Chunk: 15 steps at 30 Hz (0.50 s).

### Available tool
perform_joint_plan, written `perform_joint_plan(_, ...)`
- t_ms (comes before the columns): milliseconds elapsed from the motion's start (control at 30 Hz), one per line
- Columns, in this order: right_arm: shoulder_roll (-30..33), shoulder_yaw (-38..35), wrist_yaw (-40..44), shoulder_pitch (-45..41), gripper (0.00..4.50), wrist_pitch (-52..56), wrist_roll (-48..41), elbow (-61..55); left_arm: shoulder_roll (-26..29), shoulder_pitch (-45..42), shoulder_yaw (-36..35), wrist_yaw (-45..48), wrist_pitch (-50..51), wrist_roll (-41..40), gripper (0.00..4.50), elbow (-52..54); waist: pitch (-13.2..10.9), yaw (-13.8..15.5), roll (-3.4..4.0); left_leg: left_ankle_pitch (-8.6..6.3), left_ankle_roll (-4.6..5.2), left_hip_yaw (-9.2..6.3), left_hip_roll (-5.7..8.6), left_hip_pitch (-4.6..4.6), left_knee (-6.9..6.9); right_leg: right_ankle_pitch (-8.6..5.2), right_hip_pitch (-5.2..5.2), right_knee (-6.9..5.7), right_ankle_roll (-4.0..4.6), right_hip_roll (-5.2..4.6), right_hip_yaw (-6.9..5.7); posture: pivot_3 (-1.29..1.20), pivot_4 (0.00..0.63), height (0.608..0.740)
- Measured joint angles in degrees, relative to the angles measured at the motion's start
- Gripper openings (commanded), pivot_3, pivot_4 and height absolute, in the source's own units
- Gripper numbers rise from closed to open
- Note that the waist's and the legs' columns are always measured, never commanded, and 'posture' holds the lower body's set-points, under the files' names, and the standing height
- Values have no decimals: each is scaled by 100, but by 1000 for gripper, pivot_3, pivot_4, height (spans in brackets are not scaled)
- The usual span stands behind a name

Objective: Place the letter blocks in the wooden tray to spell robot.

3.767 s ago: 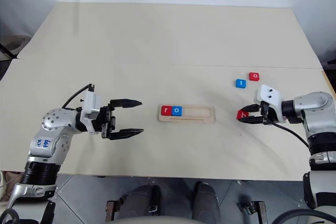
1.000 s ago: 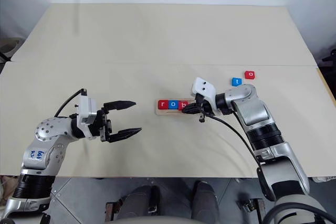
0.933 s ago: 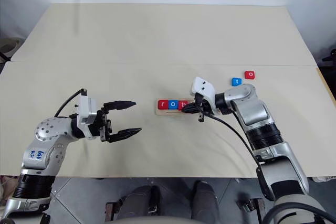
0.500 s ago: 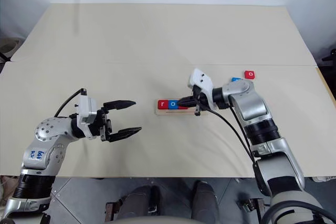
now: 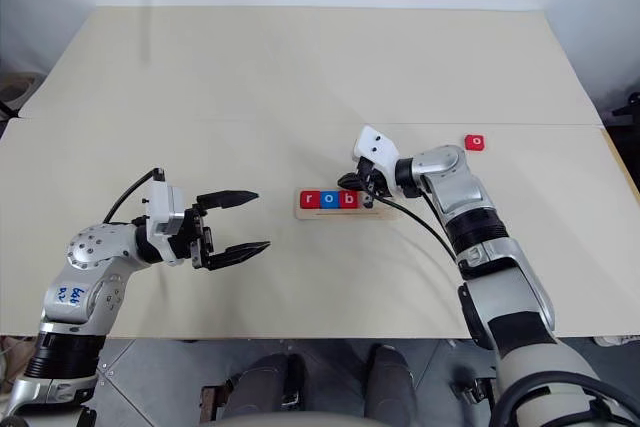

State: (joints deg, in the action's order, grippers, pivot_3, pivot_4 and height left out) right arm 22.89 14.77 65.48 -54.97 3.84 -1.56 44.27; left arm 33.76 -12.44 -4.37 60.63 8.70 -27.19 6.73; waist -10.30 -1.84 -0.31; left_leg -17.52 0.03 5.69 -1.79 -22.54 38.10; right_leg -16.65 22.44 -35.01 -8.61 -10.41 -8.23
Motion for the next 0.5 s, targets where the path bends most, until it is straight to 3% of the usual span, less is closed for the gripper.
perform_joint_plan(167, -31, -9, 79, -72, 18, -380, 97, 273, 0, 0, 0, -9, 0, 0, 4500, 0, 0, 0, 0, 0, 0, -1, 0, 1, 0, 0, -2, 0, 0, 0, 0, 0, 150, 740)
perform_joint_plan(500, -19, -5, 504, -49, 18, -167, 136, 100, 0, 1, 0, -60, 0, 0, 4500, 0, 0, 2, 0, 0, 0, -1, 0, 2, 0, 0, -2, 0, 0, 0, 1, 0, 150, 740)
